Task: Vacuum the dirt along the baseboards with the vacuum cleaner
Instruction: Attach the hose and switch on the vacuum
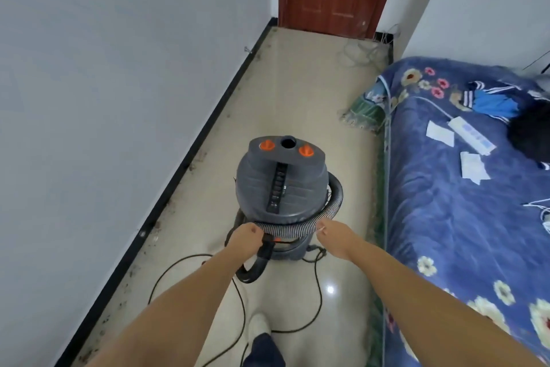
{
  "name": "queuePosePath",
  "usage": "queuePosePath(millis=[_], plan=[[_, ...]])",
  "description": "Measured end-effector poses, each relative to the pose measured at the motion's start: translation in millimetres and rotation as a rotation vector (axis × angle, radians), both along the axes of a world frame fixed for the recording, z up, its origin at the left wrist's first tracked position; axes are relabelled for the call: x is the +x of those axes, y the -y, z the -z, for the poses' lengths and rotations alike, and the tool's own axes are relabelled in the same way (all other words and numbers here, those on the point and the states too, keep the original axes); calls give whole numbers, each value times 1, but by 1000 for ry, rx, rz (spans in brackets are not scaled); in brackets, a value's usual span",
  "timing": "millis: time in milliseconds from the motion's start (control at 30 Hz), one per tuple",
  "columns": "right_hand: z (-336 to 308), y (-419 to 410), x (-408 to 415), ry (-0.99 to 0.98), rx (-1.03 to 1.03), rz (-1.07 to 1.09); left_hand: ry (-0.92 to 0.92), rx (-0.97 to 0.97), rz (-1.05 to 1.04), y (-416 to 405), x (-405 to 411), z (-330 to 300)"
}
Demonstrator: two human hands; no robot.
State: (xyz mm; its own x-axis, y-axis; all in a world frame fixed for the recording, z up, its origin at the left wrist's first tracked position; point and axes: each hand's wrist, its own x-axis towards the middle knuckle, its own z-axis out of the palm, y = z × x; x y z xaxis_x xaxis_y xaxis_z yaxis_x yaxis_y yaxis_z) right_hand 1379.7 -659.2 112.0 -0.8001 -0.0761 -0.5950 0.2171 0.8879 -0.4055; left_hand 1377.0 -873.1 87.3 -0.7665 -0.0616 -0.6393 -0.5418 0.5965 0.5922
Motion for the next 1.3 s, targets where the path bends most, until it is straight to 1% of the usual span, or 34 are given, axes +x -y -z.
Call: queuePosePath(millis=[100,233,267,333,400,433,467,500,533,567,600,700,833,933,1000,1067,1133,1233,1300], plan=[[44,3,-28,50,8,-4,99,7,-77,11,-31,37],[100,1,-60,33,69,-57,223,61,-275,11,-63,95],[114,-1,-67,27,122,-89,257,80,-339,9,-69,111],[142,-7,-80,45,300,-208,308,81,-487,4,-82,152],[171,-14,-90,39,453,-359,266,59,-658,3,-91,191],[184,-16,-92,23,500,-422,303,90,-796,-1,-93,203],[195,-19,-92,8,531,-474,347,163,-900,-6,-96,207],[203,-22,-89,10,551,-523,389,268,-1050,-8,-97,214],[210,-25,-86,16,551,-559,386,382,-1211,-8,-98,226],[216,-29,-85,15,534,-589,382,513,-1317,-6,-101,234],[219,-32,-87,5,507,-607,366,564,-1366,-7,-101,237],[217,-38,-100,7,414,-651,329,581,-1444,-15,-106,221],[198,-47,-112,11,300,-700,272,427,-1490,-28,-108,181],[177,-54,-118,-13,269,-708,248,466,-1605,-38,-100,151],[160,-62,-121,-26,249,-678,206,592,-1687,-45,-97,130],[145,-74,-125,-68,234,-639,143,814,-1751,-49,-93,107],[126,-83,-131,-108,232,-610,110,999,-1755,-50,-94,85],[92,-90,-152,-187,204,-572,41,1207,-1721,-47,-108,56],[67,-89,-171,-205,179,-486,37,1284,-1684,-47,-123,34]])
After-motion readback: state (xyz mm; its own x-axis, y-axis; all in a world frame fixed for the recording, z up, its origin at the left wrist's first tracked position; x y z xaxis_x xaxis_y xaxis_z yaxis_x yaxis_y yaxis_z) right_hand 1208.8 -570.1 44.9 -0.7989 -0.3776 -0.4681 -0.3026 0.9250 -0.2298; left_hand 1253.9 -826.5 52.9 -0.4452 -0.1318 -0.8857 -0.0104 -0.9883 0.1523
